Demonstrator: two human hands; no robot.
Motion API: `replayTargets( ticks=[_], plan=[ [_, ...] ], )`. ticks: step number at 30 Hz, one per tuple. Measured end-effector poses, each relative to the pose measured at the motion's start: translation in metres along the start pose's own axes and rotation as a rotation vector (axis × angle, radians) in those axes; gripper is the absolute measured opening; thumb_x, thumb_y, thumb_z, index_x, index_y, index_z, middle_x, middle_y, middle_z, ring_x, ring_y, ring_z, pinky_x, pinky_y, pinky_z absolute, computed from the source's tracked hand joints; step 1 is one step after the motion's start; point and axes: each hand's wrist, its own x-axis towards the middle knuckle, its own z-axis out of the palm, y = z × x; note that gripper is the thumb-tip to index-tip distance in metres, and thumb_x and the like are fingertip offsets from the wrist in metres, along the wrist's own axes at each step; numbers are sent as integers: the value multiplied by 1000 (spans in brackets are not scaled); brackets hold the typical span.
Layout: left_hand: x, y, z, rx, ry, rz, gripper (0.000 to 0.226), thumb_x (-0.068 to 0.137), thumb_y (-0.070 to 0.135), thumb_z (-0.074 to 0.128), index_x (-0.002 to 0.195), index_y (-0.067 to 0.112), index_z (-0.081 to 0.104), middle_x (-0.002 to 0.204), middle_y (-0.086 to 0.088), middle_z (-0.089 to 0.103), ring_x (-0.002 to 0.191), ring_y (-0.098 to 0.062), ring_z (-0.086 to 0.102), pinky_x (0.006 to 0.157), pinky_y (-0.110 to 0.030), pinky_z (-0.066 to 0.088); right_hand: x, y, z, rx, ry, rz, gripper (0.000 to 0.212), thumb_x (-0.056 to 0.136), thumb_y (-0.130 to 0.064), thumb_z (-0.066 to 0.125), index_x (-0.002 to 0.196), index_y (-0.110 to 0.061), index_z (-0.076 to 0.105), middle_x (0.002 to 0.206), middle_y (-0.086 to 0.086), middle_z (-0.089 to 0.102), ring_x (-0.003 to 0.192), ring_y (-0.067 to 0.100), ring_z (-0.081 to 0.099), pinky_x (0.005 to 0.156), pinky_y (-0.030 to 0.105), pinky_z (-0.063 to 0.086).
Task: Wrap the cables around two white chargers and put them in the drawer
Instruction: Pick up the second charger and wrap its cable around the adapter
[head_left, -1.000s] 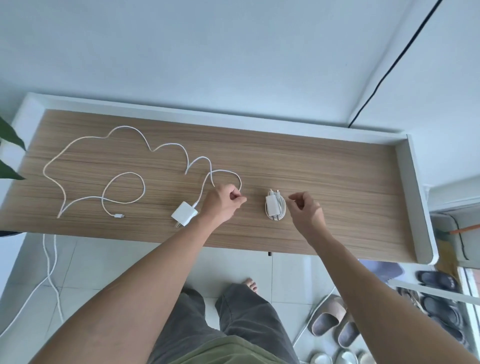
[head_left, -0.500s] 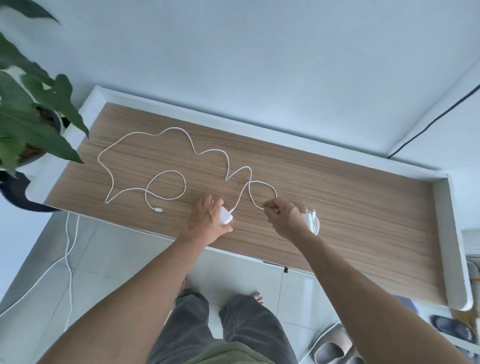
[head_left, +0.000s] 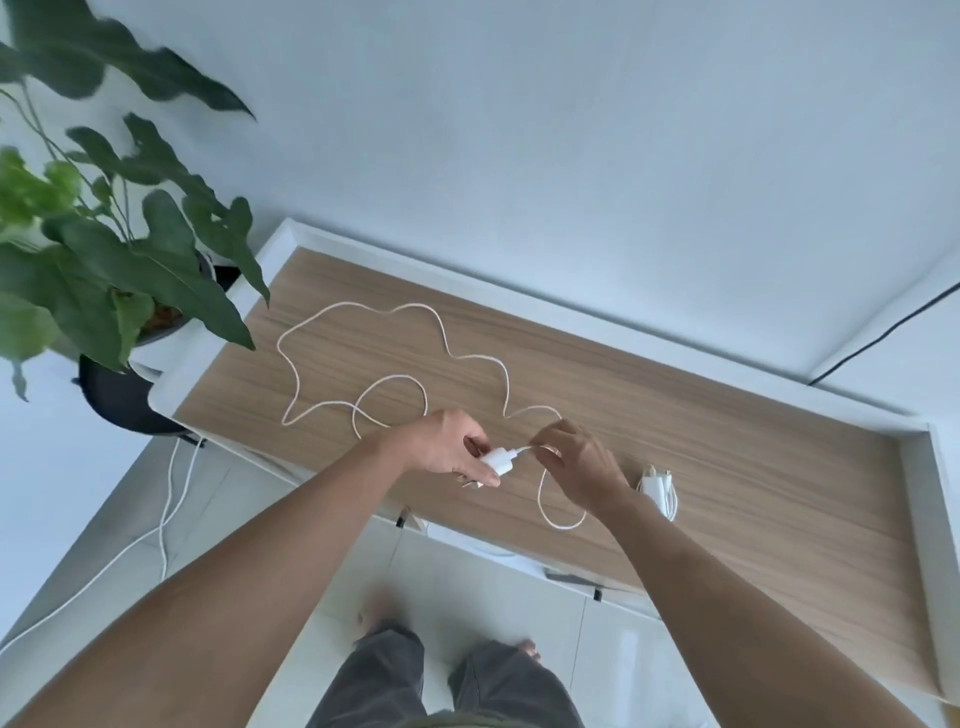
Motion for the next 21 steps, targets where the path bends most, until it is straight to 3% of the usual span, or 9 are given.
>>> replayTargets(
  ticks=[4, 7, 10, 12, 15, 16, 18, 21],
  plan=[
    [-24, 26, -29, 6, 15, 6, 12, 80, 23, 77, 87, 13, 77, 79, -3, 78, 66, -14, 66, 65, -26, 51, 16, -31, -45, -8, -4, 21, 20, 90, -50, 62, 94, -31, 68, 91, -3, 74, 84, 27, 69, 73, 36, 53],
    [-43, 45, -47, 120, 51, 14, 26, 68, 27, 69, 88, 10, 70, 83, -10, 76, 66, -20, 60, 63, -30, 43, 28, -54, -85, -62, 40, -18, 43, 77, -73, 55, 77, -30, 54, 73, -9, 63, 72, 25, 62, 65, 38, 50],
    [-60, 56, -66, 181, 96, 79, 35, 71, 25, 75, 103, 15, 65, 90, -1, 70, 77, -24, 64, 65, -30, 44, 34, -81, -126, -207, 90, -149, 45, 85, -61, 65, 73, -20, 51, 71, -6, 55, 69, 26, 54, 63, 33, 34],
    [-72, 61, -81, 126, 133, 145, 26, 78, 19, 80, 98, 25, 65, 82, 12, 68, 75, -14, 64, 64, -25, 47, 36, -97, -149, -290, 140, -206, 50, 88, -61, 63, 71, -17, 48, 70, -5, 52, 66, 25, 49, 63, 33, 31],
    [-93, 63, -104, 6, 138, 252, 25, 80, 24, 85, 95, 40, 72, 85, 20, 75, 84, -6, 71, 81, -26, 54, 42, -114, -173, -369, 196, -286, 58, 89, -68, 55, 66, -15, 43, 63, -6, 45, 58, 23, 42, 56, 34, 30],
    [-101, 63, -112, -11, 154, 275, 27, 80, 25, 84, 100, 41, 73, 89, 19, 76, 89, -8, 72, 86, -28, 55, 44, -120, -180, -397, 228, -334, 60, 90, -68, 52, 65, -14, 42, 61, -5, 43, 55, 23, 39, 54, 34, 29],
    [-117, 63, -126, -119, 192, 320, 36, 83, 18, 84, 116, 25, 75, 106, 4, 80, 100, -13, 73, 94, -29, 54, 47, -127, -193, -445, 293, -429, 59, 96, -62, 45, 64, -13, 42, 61, -2, 41, 52, 26, 36, 52, 33, 30],
    [-146, 62, -148, -396, 187, 440, 45, 80, 2, 85, 123, 10, 73, 122, -15, 75, 107, -20, 72, 95, -31, 54, 47, -134, -205, -441, 348, -419, 52, 103, -49, 39, 67, -11, 43, 64, 2, 47, 54, 32, 43, 53, 35, 36]
  ],
)
